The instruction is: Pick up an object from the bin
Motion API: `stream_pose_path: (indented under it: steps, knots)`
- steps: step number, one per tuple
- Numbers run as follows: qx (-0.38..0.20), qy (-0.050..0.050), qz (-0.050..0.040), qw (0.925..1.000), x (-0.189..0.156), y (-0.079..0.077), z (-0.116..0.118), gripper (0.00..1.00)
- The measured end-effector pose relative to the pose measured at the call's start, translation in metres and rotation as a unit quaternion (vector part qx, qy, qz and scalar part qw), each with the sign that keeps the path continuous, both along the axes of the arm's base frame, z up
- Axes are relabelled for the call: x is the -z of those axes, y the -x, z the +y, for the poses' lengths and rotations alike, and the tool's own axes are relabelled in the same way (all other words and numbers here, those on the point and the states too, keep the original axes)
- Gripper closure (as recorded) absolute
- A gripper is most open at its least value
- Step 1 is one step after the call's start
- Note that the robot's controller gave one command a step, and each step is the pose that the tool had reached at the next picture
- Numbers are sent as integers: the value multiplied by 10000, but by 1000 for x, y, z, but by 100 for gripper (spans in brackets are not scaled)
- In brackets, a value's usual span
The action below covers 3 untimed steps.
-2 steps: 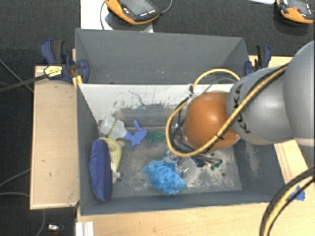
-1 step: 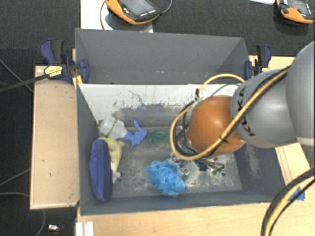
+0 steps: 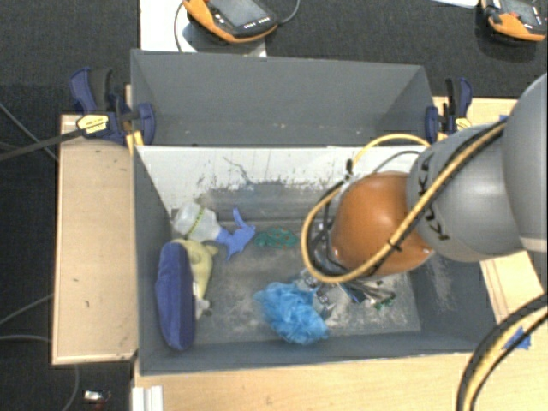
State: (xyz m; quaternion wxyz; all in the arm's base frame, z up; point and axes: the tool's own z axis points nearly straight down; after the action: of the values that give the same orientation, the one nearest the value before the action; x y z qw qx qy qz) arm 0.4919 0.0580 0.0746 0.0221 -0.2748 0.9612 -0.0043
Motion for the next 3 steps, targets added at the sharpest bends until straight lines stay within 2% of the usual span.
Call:
stream_pose_path:
  steps: [1,2,3]
  knots:
    - [630,-20,-14,9980,1,1,26,100]
    - [629,-35,-34,9980,1,1,45,100]
    - [1102,-50,-30,9939,2,1,47,100]
